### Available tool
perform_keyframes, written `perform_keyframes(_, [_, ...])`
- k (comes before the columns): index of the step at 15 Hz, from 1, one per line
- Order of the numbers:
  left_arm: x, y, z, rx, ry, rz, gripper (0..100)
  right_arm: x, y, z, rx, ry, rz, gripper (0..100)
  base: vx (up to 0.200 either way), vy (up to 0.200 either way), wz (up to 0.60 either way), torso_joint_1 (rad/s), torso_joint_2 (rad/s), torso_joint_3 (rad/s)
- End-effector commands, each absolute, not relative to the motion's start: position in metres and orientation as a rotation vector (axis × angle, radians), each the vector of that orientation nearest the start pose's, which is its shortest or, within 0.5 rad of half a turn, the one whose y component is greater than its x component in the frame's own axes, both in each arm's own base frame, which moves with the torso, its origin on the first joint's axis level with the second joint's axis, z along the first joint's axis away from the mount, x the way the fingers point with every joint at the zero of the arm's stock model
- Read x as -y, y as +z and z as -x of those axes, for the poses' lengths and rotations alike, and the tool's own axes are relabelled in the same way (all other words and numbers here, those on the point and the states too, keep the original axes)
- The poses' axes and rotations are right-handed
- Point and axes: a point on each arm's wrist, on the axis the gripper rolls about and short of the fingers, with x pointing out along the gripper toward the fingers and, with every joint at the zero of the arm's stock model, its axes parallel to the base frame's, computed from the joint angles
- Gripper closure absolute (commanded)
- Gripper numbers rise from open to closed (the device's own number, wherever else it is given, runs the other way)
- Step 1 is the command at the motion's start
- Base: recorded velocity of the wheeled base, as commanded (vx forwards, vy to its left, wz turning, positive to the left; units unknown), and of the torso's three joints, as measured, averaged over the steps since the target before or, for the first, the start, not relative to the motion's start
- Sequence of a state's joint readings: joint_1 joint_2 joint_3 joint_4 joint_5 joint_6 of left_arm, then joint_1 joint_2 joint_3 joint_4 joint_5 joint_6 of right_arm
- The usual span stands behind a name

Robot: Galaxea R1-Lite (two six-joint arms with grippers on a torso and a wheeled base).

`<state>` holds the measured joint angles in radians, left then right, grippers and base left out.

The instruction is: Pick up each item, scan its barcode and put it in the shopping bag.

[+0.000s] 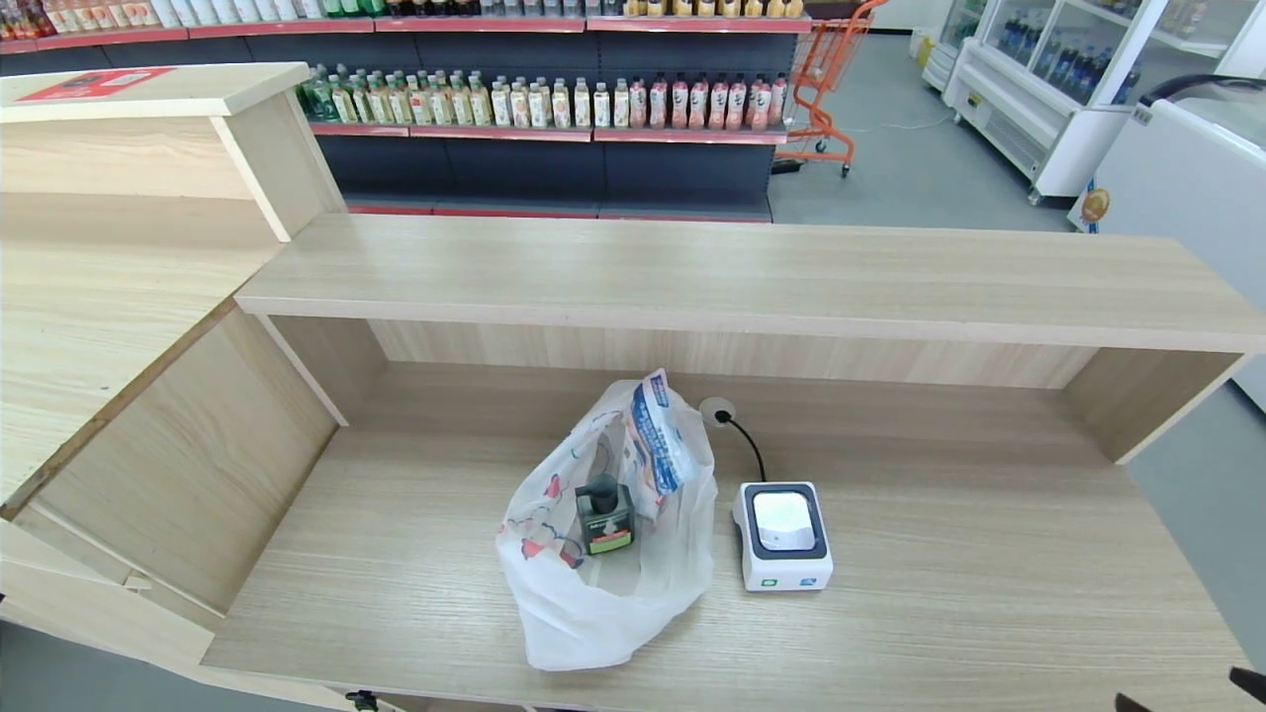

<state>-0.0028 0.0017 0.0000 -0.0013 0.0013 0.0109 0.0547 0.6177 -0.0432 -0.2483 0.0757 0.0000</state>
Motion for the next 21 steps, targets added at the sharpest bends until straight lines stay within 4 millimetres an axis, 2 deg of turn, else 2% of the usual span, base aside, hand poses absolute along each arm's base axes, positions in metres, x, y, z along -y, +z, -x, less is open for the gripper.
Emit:
perform_keyframes(1, [0.000,0.076,0.023,0.000,0.000,-0.011,0,-0.001,0.085,0.010,-0.084,0.074,0.041,0,0.000,0.000,0.00,0.000,0.00,0.000])
perform_keyframes(4, [0.000,0.076,0.023,0.000,-0.002,-0.011,0,-0.001,0.076,0.023,0.010,0.056,0.100,0,0.000,0.000,0.00,0.000,0.00,0.000])
perform_keyframes(20, [0.000,0.076,0.023,0.000,-0.002,-0.003,0,-0.001,0.076,0.023,0.004,0.044,0.060,0,0.000,0.000,0.00,0.000,0.00,0.000])
perform_keyframes(21, [0.000,0.076,0.023,0.000,-0.003,-0.011,0,-0.001,0.076,0.023,0.004,0.044,0.064,0,0.000,-0.200,0.00,0.002,0.01,0.002])
